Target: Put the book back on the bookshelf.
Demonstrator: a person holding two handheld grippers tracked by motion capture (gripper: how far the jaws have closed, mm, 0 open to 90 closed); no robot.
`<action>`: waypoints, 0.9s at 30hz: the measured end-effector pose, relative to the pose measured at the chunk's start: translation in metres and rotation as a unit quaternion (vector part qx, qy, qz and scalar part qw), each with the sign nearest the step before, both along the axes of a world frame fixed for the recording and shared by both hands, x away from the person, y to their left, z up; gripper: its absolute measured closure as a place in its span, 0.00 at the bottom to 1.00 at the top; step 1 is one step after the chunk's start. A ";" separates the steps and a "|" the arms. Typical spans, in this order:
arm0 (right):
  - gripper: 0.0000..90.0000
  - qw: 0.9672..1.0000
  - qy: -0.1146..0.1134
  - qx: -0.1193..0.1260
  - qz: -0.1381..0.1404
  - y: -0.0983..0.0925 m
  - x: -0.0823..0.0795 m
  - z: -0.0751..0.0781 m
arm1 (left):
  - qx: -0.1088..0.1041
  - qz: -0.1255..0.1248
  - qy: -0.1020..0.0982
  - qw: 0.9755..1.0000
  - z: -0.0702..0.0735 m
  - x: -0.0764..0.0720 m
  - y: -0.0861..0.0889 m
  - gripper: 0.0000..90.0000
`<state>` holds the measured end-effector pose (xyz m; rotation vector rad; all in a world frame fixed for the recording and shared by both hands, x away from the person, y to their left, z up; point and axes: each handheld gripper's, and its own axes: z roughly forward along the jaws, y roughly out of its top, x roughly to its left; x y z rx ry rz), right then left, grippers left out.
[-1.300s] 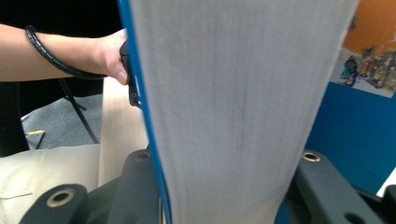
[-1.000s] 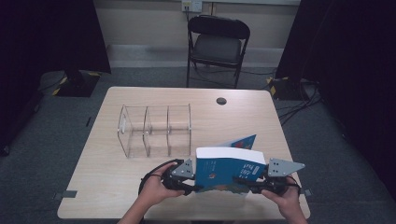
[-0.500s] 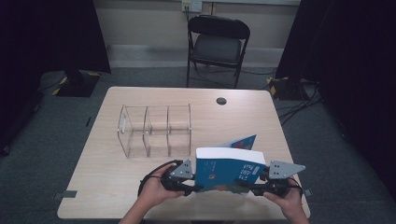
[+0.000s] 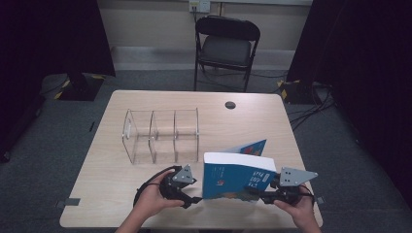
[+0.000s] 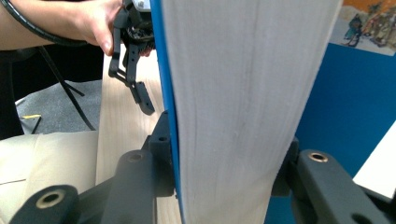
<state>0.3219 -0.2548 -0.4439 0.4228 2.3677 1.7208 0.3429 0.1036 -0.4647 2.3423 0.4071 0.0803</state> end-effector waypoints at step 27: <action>0.61 1.000 0.004 -0.001 -0.006 0.002 -0.001 0.000 | -0.004 -0.016 0.016 1.000 0.057 0.003 -0.009 0.31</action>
